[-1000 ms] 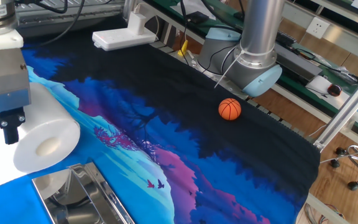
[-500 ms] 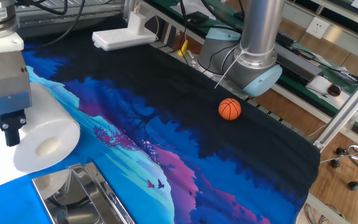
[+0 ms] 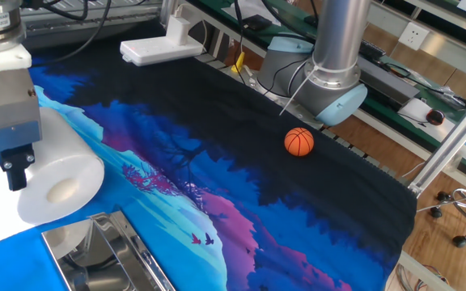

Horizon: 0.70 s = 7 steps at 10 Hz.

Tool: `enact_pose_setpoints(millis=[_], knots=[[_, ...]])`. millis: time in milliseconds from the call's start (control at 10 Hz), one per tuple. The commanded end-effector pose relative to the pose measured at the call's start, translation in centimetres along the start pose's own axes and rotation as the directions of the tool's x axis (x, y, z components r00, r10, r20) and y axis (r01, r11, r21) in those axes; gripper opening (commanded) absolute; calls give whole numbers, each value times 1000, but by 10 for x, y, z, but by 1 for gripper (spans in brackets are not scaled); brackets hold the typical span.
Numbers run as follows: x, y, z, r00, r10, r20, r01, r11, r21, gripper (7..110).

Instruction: Put the toilet paper on its holder

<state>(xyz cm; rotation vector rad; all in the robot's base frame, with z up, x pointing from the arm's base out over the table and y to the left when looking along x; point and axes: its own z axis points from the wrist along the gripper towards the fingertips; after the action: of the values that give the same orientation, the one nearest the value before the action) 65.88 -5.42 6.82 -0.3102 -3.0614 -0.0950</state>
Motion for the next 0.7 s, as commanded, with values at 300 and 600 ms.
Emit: enact_pose_setpoints(millis=[300, 600], knots=[[0, -1, 1, 1000, 3, -2, -3, 1000, 9, 110], [-1, 1, 4, 1000, -5, 5, 5, 1000, 17, 110]])
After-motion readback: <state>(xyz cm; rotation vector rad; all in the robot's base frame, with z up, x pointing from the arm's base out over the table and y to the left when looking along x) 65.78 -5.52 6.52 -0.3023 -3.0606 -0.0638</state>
